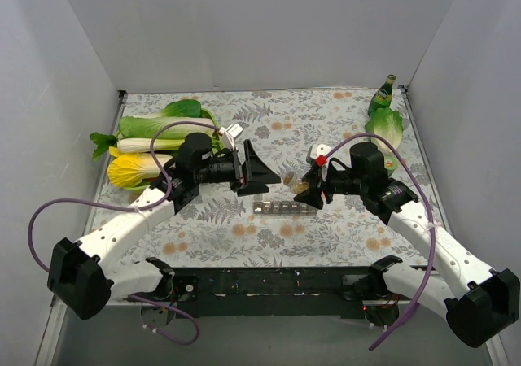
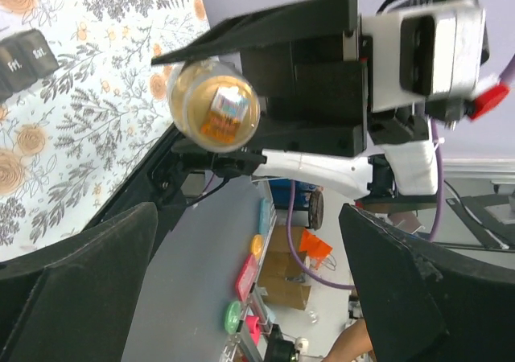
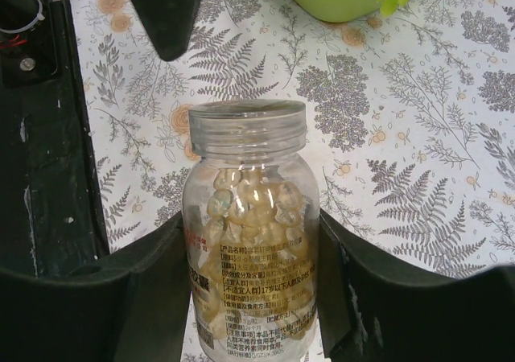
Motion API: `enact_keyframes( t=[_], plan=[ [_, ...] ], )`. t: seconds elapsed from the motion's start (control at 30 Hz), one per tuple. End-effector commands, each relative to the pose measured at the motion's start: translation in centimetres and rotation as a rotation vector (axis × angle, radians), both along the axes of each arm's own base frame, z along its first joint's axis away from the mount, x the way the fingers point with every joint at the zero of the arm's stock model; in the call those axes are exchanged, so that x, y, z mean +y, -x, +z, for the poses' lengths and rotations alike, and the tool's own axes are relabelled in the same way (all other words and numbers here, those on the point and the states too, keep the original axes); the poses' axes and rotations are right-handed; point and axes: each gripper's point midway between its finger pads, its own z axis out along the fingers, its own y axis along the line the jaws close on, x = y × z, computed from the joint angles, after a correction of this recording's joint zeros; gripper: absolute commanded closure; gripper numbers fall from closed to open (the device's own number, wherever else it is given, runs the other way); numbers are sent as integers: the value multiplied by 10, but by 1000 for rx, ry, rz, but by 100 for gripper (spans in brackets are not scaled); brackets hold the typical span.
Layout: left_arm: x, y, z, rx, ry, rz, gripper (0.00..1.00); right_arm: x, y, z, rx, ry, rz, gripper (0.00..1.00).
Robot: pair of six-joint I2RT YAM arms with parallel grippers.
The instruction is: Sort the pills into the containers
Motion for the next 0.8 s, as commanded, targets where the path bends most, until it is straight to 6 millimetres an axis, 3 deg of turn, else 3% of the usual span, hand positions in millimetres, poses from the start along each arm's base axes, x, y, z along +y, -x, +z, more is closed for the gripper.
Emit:
enact_keyframes(
  t=[0.0,0.1,0.17,0.4,0.63,0.77],
  plan=[
    [-11,-22,12,11,-9,40,2,3,1,13,-88,-13,40,99],
    [-22,-31,12,20,-38,55,4,3,1,12,-88,-9,40,99],
    [-28,-35,-2,46,-91,56,5,4,1,12,-92,-10,42,99],
    [-45,-34,-11,61,-125,32,14,4,1,11,-91,-7,42,99],
    [-52,-28,-12,63,-121,-20,33,4,1,10,-80,-11,37,99],
    [-53,-23,-15,70,-117,-54,52,5,3,10,-76,-13,42,99]
  ],
)
